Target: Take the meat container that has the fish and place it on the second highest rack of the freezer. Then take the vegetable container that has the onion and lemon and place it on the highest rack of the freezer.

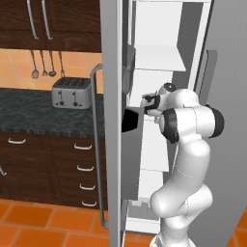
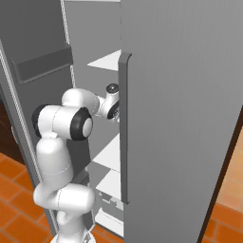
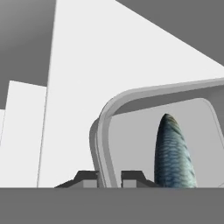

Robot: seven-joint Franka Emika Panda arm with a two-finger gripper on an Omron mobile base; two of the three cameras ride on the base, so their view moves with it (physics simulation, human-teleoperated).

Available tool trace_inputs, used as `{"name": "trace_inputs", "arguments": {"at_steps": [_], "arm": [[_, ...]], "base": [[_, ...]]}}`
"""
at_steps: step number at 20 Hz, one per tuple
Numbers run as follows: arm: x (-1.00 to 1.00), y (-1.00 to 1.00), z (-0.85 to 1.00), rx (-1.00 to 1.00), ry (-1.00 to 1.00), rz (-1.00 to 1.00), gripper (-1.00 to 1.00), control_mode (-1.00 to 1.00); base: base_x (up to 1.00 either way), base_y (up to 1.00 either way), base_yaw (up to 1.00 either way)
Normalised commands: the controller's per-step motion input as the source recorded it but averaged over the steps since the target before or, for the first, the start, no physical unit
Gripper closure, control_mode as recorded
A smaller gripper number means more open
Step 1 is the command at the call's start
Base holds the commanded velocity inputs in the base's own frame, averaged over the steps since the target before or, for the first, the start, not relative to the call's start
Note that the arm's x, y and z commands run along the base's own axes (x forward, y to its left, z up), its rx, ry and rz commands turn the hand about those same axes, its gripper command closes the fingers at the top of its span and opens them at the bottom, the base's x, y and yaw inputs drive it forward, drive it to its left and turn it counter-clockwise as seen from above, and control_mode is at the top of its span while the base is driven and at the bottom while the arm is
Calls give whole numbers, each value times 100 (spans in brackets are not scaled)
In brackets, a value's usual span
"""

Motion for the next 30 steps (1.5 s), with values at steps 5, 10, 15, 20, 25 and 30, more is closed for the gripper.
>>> {"name": "trace_inputs", "arguments": {"at_steps": [5,10,15,20,25,30], "arm": [[1,0,0,0,0,0,100,-100],[0,-1,0,0,0,0,-100,-100],[0,0,0,0,0,0,-100,-100],[0,3,0,0,0,0,-100,-100],[-12,0,6,0,-11,0,-100,-100],[-6,-5,12,5,-16,0,-100,-100]], "base": [[0,0,0],[0,0,0],[0,0,0],[0,0,0],[0,0,0],[0,0,0]]}}
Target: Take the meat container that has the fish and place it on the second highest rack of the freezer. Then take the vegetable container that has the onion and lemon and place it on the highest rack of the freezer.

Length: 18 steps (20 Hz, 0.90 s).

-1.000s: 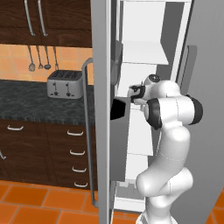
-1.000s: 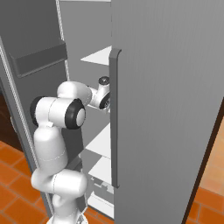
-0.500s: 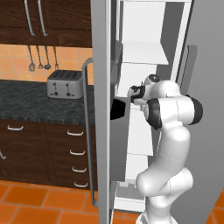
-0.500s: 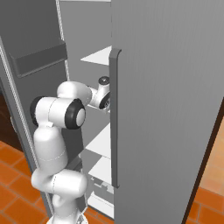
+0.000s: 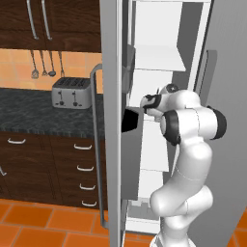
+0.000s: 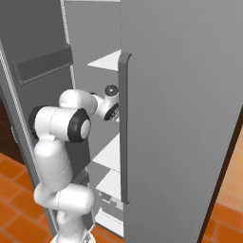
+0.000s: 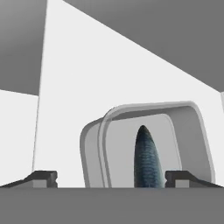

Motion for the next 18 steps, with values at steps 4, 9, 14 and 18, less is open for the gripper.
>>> {"name": "trace_inputs", "arguments": {"at_steps": [4,9,14,18], "arm": [[-3,-1,30,0,-1,0,-100,-100],[-20,0,39,0,0,0,-100,-100],[-46,0,8,0,0,-2,-100,-100],[-28,9,43,0,1,-1,-100,-100]], "base": [[0,0,0],[0,0,0],[0,0,0],[0,0,0]]}}
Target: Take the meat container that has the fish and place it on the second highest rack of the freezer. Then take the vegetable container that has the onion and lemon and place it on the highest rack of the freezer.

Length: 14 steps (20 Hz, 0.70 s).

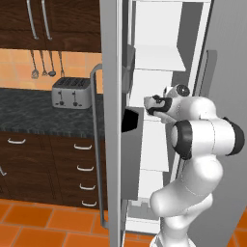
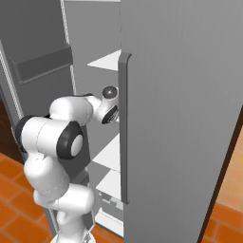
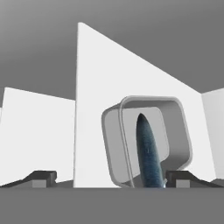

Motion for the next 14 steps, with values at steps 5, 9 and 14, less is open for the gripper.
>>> {"name": "trace_inputs", "arguments": {"at_steps": [5,9,14], "arm": [[-23,3,60,0,8,0,-100,-100],[-45,4,39,0,10,0,-100,-100],[-62,6,19,0,10,-1,-100,-100]], "base": [[0,0,0],[0,0,0],[0,0,0]]}}
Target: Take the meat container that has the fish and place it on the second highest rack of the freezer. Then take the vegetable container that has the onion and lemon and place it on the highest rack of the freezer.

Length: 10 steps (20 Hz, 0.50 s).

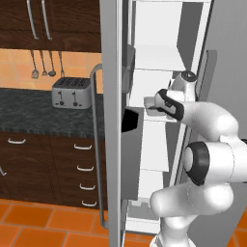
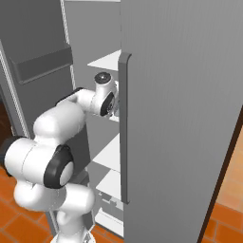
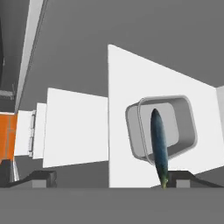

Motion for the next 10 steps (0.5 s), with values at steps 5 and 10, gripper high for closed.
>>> {"name": "trace_inputs", "arguments": {"at_steps": [5,10], "arm": [[-75,1,12,0,7,-3,-100,-100],[-87,9,23,0,8,-10,-100,-100]], "base": [[0,0,0],[0,0,0]]}}
